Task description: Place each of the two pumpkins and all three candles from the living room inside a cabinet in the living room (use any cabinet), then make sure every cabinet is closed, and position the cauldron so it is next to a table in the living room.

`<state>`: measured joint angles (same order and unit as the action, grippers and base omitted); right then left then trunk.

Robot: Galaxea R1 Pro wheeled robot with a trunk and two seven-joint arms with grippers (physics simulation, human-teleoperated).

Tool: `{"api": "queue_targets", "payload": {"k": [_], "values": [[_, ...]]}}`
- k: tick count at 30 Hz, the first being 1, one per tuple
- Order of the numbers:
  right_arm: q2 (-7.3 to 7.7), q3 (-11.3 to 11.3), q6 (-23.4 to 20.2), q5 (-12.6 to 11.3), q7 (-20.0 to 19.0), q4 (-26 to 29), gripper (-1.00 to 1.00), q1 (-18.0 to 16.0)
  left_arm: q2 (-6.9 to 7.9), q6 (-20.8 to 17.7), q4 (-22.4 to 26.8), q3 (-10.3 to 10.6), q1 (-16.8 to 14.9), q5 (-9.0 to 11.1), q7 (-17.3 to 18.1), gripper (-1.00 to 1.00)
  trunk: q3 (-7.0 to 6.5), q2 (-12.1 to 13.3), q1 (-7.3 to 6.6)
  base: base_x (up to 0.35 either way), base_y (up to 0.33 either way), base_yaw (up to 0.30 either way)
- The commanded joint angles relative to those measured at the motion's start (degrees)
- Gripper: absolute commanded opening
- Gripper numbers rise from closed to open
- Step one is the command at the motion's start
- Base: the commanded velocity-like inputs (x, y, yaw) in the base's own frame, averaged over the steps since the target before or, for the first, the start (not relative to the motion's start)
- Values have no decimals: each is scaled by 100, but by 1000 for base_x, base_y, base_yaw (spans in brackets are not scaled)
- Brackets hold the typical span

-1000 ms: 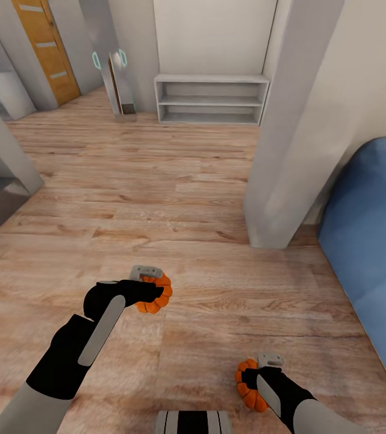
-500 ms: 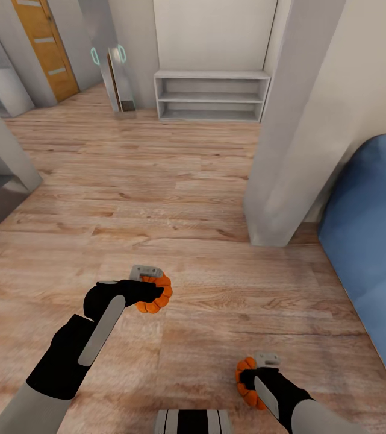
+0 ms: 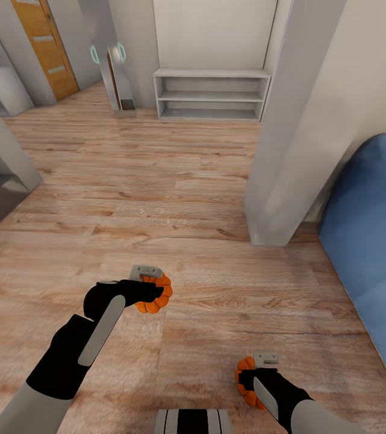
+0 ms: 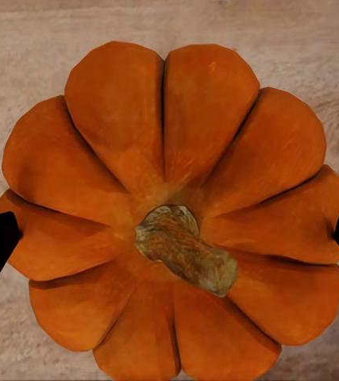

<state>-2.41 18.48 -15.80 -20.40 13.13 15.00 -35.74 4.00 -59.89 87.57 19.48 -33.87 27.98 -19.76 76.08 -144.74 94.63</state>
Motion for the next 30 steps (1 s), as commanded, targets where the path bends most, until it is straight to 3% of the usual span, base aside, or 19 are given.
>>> {"api": "queue_targets", "payload": {"k": [1,30], "values": [[3,49,-30,-51,41,12,100,-2,5,-11,6,12,-5,53,-63,-100,27,-3,1,0,0,0],[1,50,-32,-51,41,12,100,-3,4,-11,6,12,-5,50,-63,-100,115,-9,11,0,0,0]]}}
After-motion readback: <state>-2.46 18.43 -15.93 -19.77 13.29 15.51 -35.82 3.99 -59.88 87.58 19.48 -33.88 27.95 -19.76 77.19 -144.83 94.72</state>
